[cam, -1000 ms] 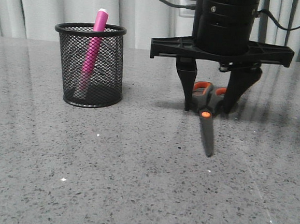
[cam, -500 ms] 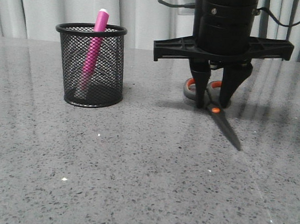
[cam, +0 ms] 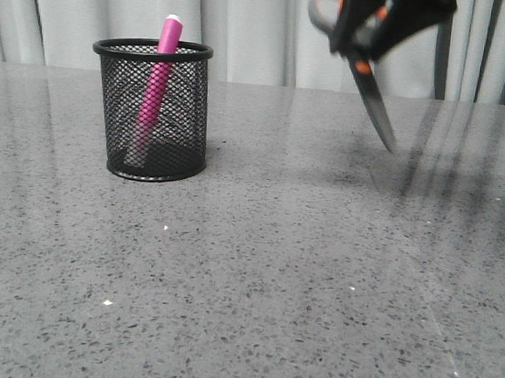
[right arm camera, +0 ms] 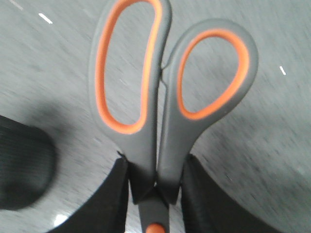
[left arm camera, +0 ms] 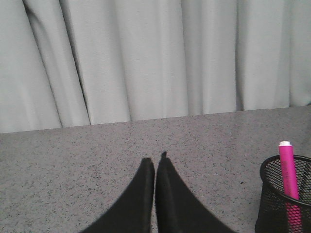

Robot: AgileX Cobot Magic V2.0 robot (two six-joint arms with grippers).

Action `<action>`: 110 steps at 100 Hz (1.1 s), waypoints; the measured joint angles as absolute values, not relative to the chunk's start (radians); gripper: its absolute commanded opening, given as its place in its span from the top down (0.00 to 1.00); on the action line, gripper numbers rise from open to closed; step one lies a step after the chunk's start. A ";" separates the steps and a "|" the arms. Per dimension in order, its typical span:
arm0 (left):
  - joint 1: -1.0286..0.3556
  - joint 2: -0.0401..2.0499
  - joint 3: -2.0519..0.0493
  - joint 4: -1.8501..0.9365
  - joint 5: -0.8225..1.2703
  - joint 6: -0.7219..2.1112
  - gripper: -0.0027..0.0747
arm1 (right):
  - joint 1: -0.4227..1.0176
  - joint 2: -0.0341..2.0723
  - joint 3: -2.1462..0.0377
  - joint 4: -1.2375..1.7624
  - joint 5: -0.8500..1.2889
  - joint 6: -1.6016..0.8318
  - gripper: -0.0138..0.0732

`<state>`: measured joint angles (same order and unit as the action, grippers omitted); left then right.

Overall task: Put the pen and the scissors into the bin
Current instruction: 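Lift the scissors blade-down with the right gripper toward the cup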

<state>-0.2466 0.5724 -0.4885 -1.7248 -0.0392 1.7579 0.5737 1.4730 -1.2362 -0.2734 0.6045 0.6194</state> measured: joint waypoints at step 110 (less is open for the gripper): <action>-0.247 0.572 -0.488 -1.725 -0.039 1.758 0.99 | 0.574 1.667 -1.186 -0.507 -0.497 0.619 0.91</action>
<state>-0.2466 0.5724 -0.4885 -1.7248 -0.0392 1.7579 0.5737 1.6674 -1.1860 -0.5067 -0.4966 0.6187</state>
